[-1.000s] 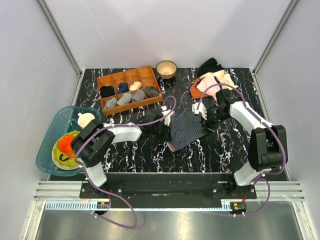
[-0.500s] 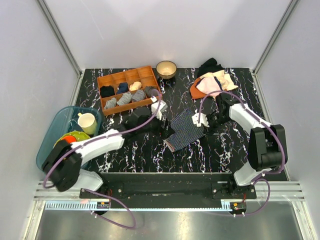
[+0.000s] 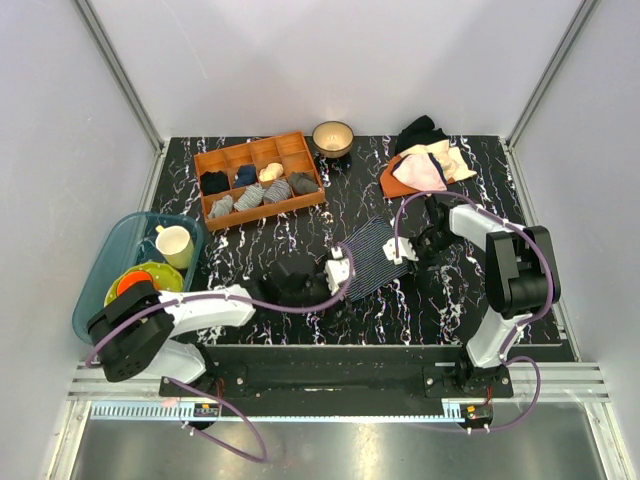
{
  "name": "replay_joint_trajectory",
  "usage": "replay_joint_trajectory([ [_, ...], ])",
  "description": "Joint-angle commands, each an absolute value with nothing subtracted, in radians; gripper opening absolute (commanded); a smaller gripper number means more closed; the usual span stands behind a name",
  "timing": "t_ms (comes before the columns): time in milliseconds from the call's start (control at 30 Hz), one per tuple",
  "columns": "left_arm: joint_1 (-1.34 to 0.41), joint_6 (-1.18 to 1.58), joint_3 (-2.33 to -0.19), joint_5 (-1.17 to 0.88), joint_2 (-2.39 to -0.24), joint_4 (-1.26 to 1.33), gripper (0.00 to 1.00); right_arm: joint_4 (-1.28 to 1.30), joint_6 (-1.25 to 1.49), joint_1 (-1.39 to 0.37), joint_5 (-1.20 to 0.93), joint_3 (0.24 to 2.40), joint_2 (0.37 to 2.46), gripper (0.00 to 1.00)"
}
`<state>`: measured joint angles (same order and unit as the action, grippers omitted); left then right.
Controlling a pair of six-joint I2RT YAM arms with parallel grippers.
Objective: Roll the underwear
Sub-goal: Fold the underwear at the center of the board.
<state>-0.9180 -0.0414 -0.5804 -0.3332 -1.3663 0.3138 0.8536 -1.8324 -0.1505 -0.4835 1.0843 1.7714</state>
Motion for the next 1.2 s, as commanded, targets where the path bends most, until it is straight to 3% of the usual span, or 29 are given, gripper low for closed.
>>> replay_joint_trajectory([
  [0,-0.998,-0.300,-0.595,-0.299,-1.442,0.426,0.92,0.838,-1.838,-0.146,-0.451,1.100,1.787,0.47],
  [200,-1.042,-0.397,-0.687,-0.151,-1.606,0.398,0.82,0.853,-1.810,-0.133,-0.475,1.106,1.787,0.32],
  [433,-1.055,-0.407,-0.716,0.047,-1.678,0.376,0.61,0.893,-1.796,-0.123,-0.511,1.123,1.779,0.23],
  [600,-1.055,-0.391,-0.698,0.098,-1.690,0.368,0.57,0.920,-1.798,-0.114,-0.526,1.118,1.770,0.17],
  [867,-1.057,-0.325,-0.693,0.017,-1.694,0.333,0.33,0.995,-1.783,-0.112,-0.543,1.129,1.755,0.11],
  [1033,-1.049,-0.275,-0.712,-0.093,-1.652,0.250,0.08,1.063,-1.770,-0.112,-0.552,1.150,1.736,0.08],
  [1167,-0.996,-0.212,-0.735,-0.221,-1.626,0.186,0.01,1.121,-1.755,-0.110,-0.557,1.198,1.729,0.06],
])
